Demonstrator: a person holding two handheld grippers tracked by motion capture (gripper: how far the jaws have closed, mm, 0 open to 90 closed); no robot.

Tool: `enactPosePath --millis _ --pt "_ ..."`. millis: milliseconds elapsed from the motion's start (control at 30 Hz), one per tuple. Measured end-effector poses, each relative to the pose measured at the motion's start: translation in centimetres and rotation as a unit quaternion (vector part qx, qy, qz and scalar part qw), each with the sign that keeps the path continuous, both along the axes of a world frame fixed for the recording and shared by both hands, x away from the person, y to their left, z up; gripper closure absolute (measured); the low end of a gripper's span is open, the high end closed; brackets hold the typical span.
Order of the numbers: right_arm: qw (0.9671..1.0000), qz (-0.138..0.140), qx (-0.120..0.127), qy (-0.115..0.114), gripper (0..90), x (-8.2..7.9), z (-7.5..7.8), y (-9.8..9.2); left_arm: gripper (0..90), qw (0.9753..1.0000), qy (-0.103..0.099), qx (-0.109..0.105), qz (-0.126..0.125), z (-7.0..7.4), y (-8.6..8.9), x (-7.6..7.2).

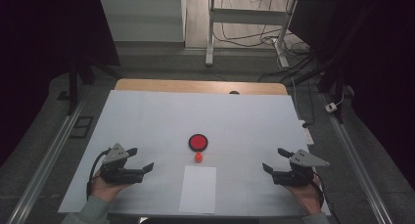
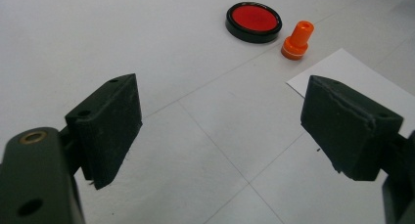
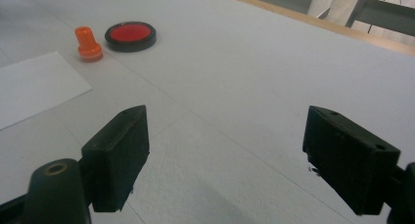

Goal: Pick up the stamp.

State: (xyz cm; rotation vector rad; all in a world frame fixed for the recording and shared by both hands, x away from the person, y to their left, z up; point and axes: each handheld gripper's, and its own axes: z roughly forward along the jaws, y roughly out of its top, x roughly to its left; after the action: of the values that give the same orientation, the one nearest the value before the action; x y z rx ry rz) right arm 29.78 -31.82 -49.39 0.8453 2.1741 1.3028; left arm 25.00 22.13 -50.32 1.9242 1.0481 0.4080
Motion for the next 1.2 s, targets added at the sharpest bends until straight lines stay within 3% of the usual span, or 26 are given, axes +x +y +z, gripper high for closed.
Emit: enactPosePath --millis 433,733,1200 --pt "0.9998 0.011 -0.019 0.003 22.1 0.0 -0.7 0.4 15.9 0.9999 0.002 0.011 -0.008 -0.6 0.2 -0.2" --pt "0.9999 0.006 -0.010 -0.003 24.6 0.0 -0.2 0.5 16.7 0.9999 -0.006 0.006 -0.013 -0.2 0.1 -0.3" --pt "0.9995 0.032 -0.005 0.002 27.3 0.2 0.3 2.0 17.2 0.9998 -0.013 0.002 -0.017 0.3 -0.1 -0.2"
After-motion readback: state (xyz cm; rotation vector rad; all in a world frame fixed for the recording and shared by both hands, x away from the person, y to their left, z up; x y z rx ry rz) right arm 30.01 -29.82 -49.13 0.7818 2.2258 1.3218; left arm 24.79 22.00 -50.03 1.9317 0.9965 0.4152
